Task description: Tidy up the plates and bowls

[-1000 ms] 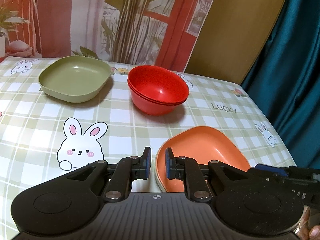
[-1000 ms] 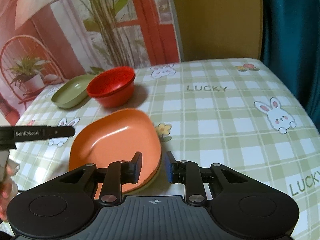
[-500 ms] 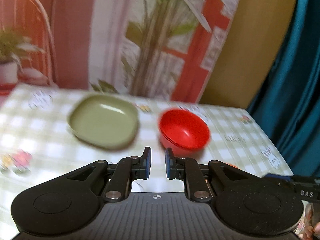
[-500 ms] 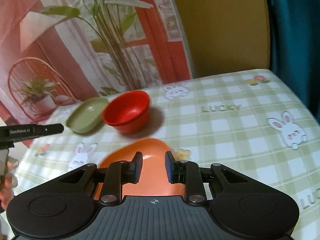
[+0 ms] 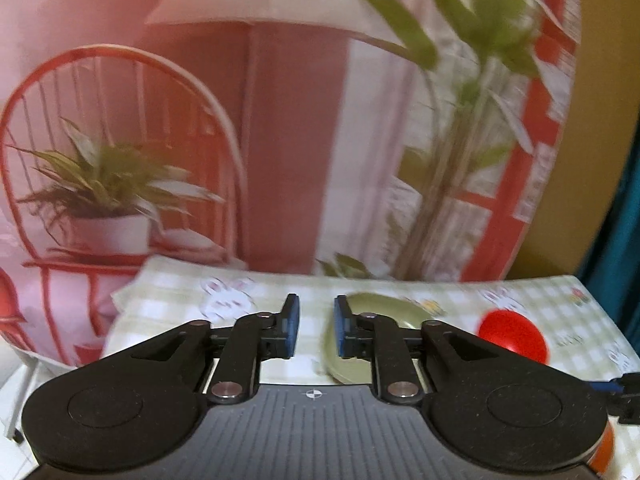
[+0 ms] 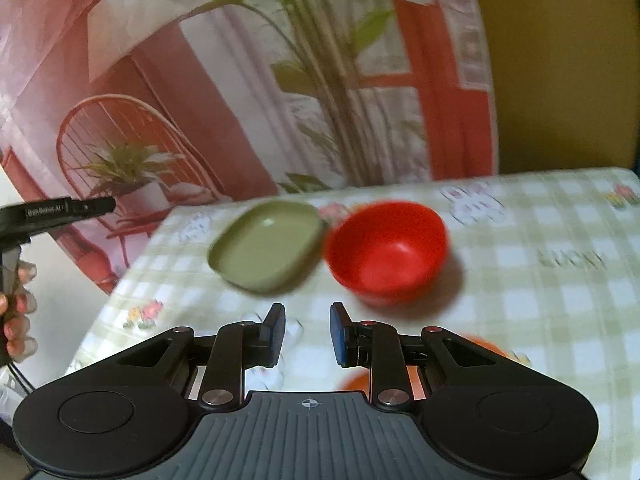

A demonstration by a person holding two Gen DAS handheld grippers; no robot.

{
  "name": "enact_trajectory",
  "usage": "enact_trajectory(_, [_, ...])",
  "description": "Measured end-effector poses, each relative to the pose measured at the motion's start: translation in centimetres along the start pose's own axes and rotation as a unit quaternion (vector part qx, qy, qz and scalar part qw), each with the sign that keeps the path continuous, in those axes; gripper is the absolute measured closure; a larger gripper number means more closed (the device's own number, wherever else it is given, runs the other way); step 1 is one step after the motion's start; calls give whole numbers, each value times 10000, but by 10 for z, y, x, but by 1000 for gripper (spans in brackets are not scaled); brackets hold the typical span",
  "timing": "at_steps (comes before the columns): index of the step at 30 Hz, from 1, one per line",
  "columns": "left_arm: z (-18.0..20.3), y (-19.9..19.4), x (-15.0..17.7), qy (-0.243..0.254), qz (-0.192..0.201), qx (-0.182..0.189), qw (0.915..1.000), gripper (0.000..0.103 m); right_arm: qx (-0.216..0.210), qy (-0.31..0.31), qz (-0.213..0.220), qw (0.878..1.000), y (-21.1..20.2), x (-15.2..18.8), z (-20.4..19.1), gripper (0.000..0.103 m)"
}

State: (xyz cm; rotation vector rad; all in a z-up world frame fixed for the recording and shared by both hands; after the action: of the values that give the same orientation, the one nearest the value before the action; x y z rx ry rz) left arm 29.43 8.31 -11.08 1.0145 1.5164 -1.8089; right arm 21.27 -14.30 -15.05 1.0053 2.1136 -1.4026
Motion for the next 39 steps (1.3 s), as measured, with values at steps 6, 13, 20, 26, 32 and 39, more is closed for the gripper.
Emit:
enact_trajectory(6, [-37,21,-13,-127,183,-234,9995,76,-150,-150,55,9998,45,-44,-31,79])
enact_trajectory(13, [-46,62,6,-624,36,140,9979,59,292,-518,-131,9981,114,-82,-37,79])
enact_trajectory(20, [-12,107,41,-809,-388,511,9947,59,724,-369,-483,9955,169,-100,-12,79])
enact_trajectory(26, [3,131,52,-866,-558,476,9935,59,974,-213,-808,9917,200,-98,6,79])
enact_trajectory(32, [-3,146,62,-1117,-757,509,9895,59,1097,-157,-1046,9883,213,-99,15,79])
enact_trajectory(39, [-9,156,81,-1474,-983,621,9822,59,1157,-308,-1328,9839,228,-93,10,80])
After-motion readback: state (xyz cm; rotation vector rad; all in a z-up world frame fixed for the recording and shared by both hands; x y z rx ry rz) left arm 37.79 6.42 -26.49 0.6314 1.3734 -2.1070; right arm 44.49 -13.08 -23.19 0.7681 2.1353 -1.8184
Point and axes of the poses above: each gripper's, at about its wrist camera, not at the fingertips, and y roughly the way its jaws point, z to its right, x to its underside, the point moved 2 cm from there along y, roughly the way its jaws point, and after that the axes turned 5 degrees about -x, right-handed, at the moved point
